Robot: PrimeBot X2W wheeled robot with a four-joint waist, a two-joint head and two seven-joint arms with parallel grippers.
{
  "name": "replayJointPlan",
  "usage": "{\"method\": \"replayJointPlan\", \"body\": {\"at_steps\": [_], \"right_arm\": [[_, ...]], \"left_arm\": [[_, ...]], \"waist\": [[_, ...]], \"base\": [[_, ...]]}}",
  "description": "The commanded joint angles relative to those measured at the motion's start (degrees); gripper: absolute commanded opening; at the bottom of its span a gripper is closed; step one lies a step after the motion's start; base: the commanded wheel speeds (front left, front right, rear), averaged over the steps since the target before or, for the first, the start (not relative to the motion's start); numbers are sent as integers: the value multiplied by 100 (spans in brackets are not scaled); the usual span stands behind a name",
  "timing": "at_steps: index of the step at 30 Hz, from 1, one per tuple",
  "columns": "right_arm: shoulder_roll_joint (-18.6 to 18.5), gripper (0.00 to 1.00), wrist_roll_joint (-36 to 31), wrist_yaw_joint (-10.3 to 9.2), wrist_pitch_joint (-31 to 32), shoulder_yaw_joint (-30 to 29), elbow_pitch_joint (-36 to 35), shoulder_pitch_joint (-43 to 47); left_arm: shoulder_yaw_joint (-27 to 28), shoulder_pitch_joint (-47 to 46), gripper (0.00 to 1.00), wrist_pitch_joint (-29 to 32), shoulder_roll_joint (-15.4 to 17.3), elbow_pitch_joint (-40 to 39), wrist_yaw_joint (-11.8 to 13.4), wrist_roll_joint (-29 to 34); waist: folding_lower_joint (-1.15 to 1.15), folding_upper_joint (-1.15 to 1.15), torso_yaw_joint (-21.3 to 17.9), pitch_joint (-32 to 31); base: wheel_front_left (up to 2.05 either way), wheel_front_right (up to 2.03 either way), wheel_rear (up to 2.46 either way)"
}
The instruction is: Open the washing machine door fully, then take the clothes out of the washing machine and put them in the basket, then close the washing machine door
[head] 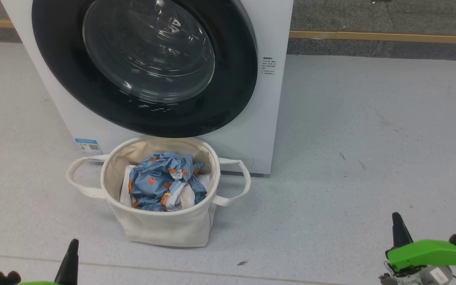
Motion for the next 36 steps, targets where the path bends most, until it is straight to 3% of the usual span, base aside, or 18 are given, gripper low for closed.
{"method": "replayJointPlan", "body": {"at_steps": [1, 36], "right_arm": [[-26, 0, 164, 0, 75, 22, -236, -190], [88, 0, 2289, -1, 653, -251, -559, -113]], "left_arm": [[219, -318, 0, 35, 40, -220, 5, -121], [711, -338, 0, 624, -701, -585, 8, -1639]], "waist": [[0, 0, 7, 6], [0, 0, 170, 159]], "base": [[0, 0, 0], [0, 0, 0]]}}
